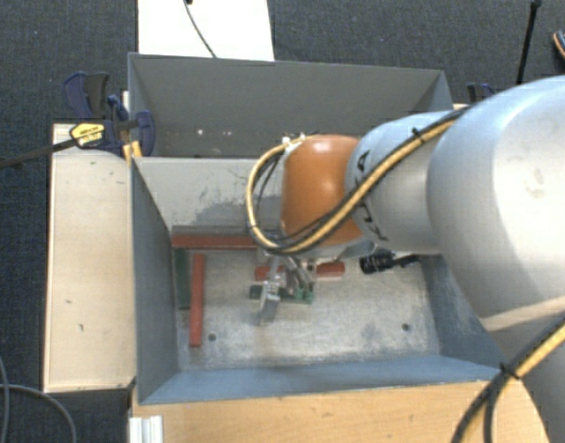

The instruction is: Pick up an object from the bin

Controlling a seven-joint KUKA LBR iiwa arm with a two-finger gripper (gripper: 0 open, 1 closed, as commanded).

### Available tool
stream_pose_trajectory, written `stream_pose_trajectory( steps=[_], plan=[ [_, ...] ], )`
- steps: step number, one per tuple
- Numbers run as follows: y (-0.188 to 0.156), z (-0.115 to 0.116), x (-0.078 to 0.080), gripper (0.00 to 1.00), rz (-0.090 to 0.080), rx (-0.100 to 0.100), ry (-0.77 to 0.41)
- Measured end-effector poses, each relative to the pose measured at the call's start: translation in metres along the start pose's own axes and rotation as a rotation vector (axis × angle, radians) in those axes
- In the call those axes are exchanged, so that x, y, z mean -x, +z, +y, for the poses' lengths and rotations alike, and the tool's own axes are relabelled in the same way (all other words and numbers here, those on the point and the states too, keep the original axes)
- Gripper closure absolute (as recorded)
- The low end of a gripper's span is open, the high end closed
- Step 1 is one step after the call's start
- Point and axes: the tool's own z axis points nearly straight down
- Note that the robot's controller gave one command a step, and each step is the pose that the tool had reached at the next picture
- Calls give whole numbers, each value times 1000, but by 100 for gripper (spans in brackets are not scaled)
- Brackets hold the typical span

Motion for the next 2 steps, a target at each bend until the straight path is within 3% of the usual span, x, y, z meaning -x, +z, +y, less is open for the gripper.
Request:
stream_pose_trajectory(
  steps=[1, 2],
  plan=[
    [-5, 1, 2, 100, -7, 4, 4],
    [-123, -40, -5, 100, -13, 4, -29]
  ],
)
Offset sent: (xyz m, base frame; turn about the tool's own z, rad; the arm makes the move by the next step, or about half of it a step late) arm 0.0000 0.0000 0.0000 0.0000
